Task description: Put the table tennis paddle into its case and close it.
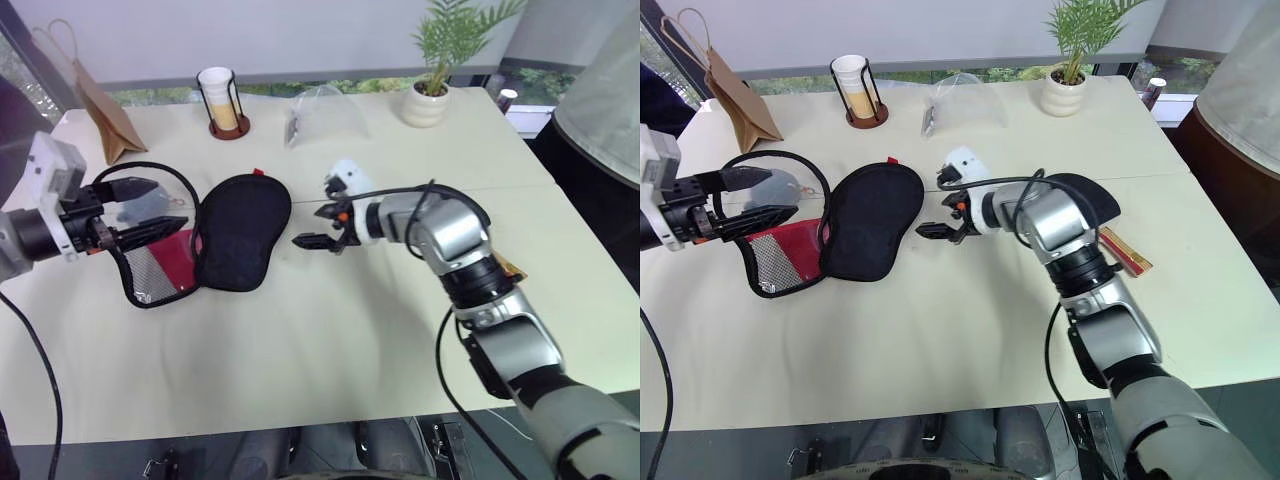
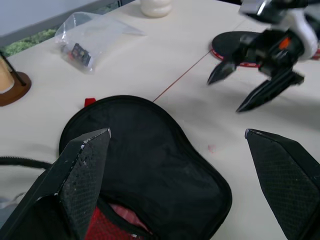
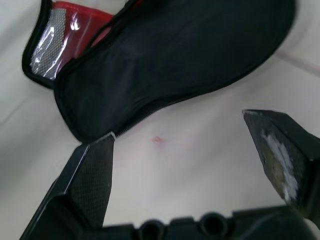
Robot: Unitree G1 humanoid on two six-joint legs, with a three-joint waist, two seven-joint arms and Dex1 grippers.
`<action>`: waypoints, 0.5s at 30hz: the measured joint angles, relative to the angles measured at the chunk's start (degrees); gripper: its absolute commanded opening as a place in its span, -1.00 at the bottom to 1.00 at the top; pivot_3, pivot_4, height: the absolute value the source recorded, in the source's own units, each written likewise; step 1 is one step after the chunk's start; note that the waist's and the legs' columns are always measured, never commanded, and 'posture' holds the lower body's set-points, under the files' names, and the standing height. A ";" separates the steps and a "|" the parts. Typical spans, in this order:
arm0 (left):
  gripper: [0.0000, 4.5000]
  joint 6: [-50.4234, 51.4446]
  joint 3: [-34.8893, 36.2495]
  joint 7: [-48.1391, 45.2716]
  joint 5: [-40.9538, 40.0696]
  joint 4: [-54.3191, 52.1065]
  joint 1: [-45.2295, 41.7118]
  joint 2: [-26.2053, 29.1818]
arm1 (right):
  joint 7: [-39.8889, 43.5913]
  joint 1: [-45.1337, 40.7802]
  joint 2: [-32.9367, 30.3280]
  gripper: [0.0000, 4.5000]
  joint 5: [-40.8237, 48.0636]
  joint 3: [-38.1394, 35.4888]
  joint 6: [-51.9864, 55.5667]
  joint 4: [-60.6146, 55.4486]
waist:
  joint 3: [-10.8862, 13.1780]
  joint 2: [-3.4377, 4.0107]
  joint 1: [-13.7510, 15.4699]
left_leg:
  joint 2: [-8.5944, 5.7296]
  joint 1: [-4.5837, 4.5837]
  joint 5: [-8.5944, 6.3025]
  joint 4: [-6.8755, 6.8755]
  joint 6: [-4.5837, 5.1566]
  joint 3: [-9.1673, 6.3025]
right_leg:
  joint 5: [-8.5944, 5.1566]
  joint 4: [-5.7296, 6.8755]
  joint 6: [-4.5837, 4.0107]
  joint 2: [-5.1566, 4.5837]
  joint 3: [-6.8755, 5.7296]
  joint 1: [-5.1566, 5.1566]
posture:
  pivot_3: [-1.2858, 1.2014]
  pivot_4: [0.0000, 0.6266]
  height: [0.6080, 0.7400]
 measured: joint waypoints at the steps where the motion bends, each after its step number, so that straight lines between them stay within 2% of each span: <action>1: 1.00 0.08 0.30 0.02 -0.04 -0.19 0.38 0.00 | -0.70 0.00 1.52 0.98 -0.26 0.34 0.63 0.90 | 0.00 0.00 -0.14 | 0.00 0.00 0.00 0.00 0.00 0.00 | 0.01 0.00 -0.01 0.00 0.01 0.00 | 0.03 -0.52 1.00; 8: 1.00 1.59 2.23 0.62 -1.81 -4.09 2.77 -0.04 | -2.78 0.00 8.83 0.98 -1.00 2.58 2.87 5.44 | 0.00 0.00 -0.35 | 0.02 0.05 0.11 -0.19 -0.19 -0.02 | 0.03 0.07 -0.04 0.05 0.02 -0.11 | 0.03 -0.52 1.00; 15: 1.00 2.56 2.59 0.44 -3.29 -6.12 4.27 -0.01 | -4.05 -3.83 15.66 0.98 -2.67 2.37 -1.90 16.81 | -0.01 -0.01 -1.06 | 0.06 0.44 0.25 -0.66 -0.41 -0.04 | 0.05 0.10 -0.10 0.11 0.03 -0.03 | 0.03 -0.52 1.00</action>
